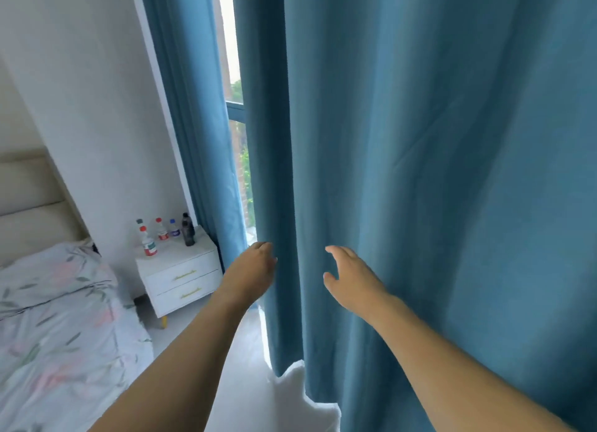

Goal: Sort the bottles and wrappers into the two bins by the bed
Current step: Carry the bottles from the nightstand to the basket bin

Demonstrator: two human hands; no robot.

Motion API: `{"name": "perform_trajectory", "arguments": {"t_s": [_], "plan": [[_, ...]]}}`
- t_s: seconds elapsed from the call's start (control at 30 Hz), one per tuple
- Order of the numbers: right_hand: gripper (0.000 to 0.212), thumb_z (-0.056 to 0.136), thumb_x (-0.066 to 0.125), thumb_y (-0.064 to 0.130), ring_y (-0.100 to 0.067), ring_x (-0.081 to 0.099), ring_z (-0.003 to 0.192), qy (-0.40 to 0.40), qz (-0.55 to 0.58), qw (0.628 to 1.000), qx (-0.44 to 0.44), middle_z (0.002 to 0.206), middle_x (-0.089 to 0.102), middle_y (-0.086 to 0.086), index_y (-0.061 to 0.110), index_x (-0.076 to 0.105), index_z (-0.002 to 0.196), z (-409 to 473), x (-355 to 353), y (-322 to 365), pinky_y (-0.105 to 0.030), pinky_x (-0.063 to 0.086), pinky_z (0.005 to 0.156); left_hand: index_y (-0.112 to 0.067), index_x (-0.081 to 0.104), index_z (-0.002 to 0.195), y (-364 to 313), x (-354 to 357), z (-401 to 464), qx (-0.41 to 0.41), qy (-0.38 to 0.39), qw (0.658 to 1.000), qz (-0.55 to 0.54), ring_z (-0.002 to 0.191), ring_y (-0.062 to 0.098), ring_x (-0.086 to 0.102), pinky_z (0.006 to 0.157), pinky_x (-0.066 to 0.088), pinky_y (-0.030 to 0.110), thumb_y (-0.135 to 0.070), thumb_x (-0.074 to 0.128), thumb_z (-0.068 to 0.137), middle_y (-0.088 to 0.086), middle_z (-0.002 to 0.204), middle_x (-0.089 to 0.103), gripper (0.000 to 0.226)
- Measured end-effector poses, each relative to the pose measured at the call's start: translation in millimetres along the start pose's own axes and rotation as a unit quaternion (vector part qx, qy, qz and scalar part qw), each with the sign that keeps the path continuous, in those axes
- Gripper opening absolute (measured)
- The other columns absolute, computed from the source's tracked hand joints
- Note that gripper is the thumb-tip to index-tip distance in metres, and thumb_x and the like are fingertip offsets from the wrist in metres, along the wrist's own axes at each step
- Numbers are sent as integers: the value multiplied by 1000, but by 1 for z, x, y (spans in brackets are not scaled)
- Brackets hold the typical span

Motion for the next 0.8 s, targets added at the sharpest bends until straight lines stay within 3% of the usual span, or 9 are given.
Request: {"name": "perform_trajectory", "arguments": {"t_s": [0.13,0.27,0.43,0.53,0.67,0.8], "plan": [[55,98,43,25,-14,29,140,39,18,996,-74,157,22,8,22,25,150,78,34,48,-31,32,109,-9,54,128,73,-24,27,-57,-47,997,21,111,27,58,89,46,36,-24,45,100,5,132,57,32],[53,97,45,23,-17,33,137,90,30,984,-151,154,27,5,20,29,148,146,90,114,-30,31,109,-8,52,127,168,-34,42,-144,-53,988,17,117,28,52,96,43,37,-22,46,99,10,130,55,32],[54,97,48,23,-16,36,137,132,37,964,-226,152,32,4,18,30,148,239,177,196,-27,31,107,-10,51,127,298,-39,71,-237,-69,969,14,122,28,50,95,42,36,-22,42,100,6,133,51,31],[56,96,49,23,-18,36,136,149,36,959,-240,152,32,3,17,30,148,302,225,239,-27,32,108,-8,48,135,366,-45,99,-270,-66,960,12,129,27,45,101,37,33,-21,42,101,8,143,46,37],[56,95,47,24,-17,35,137,164,31,957,-238,152,32,1,17,30,148,390,267,292,-29,32,109,-3,55,120,460,-65,156,-302,-62,951,5,122,30,49,92,38,33,-17,41,100,12,131,53,28],[55,95,45,24,-16,35,137,160,36,956,-242,152,31,3,19,29,148,471,289,328,-29,33,109,-5,50,134,525,-79,230,-312,-76,947,8,128,27,46,102,38,35,-21,38,102,10,141,49,38]]}}
Point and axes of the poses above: each hand's wrist, its own z-axis towards the middle knuckle, its own x-axis out of the palm, y = z × x, the point moved 8 cm from there along z, towards the middle knuckle
